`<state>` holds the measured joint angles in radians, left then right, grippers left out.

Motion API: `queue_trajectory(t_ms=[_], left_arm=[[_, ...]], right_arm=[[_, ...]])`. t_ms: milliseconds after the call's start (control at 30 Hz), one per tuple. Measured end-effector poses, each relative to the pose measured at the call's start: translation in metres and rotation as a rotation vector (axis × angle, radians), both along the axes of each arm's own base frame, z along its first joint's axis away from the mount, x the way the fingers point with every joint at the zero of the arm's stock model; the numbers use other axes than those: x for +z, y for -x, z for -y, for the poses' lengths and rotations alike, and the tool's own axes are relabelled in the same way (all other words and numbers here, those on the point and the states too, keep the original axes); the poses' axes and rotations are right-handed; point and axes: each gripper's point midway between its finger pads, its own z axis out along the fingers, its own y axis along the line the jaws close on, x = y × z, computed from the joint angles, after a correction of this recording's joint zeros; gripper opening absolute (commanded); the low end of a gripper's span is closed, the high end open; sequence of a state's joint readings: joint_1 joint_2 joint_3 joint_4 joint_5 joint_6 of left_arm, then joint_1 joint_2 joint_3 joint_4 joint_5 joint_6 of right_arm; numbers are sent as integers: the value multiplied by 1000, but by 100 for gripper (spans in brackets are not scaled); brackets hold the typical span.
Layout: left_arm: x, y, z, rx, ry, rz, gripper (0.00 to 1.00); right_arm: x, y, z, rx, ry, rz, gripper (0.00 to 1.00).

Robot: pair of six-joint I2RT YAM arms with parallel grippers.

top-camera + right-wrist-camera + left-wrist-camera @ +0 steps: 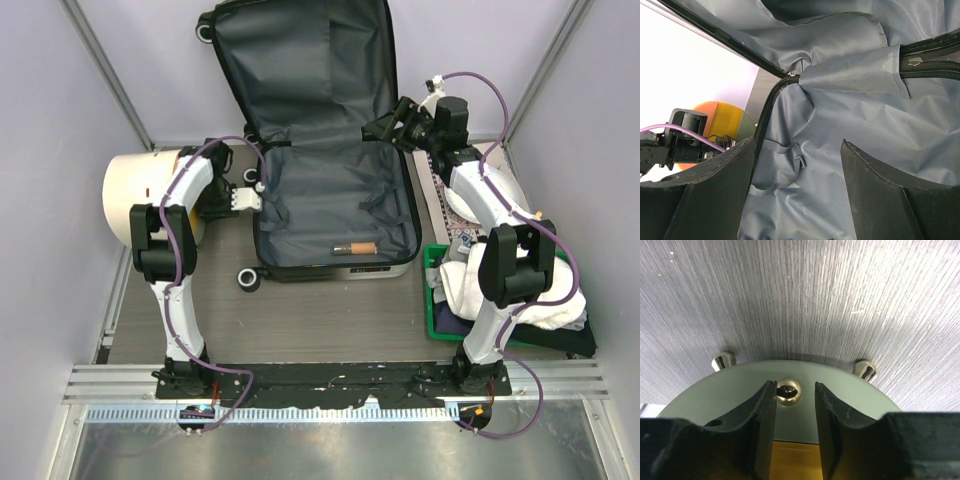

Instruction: Open, take out, and arrange the luggage

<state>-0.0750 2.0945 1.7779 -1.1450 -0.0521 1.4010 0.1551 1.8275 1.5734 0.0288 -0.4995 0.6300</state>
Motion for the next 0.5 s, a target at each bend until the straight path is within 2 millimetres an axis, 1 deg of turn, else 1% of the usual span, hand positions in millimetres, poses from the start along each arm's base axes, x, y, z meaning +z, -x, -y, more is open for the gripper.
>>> queue_trajectory(t_ms=[100, 200, 267, 300, 333, 367, 400, 433, 500], left_arm=[[0, -2, 2, -13, -1, 7, 27], [0, -4, 3, -19, -1, 11, 22], [0, -4, 3, -22, 0, 13, 22], [0, -4, 4, -23, 0, 14, 23], [0, -5, 4, -24, 0, 15, 28], [0, -4, 5, -24, 0, 15, 35], [0, -5, 5, -25, -1, 15, 48], [1, -5, 5, -27, -6, 15, 52], [2, -5, 4, -31, -22, 22, 57]], right_arm=[[0, 0, 0, -1, 0, -1, 75], [0, 0, 0, -3, 0, -1, 75], [0, 0, 0, -4, 1, -1, 75], [0, 0, 0, -4, 1, -1, 75], [0, 0, 0, -4, 1, 0, 75], [0, 0, 0, -4, 1, 0, 75], [0, 0, 0, -4, 1, -1, 75], [0, 0, 0, -4, 1, -1, 75], [0, 0, 0, -4, 0, -1, 75]])
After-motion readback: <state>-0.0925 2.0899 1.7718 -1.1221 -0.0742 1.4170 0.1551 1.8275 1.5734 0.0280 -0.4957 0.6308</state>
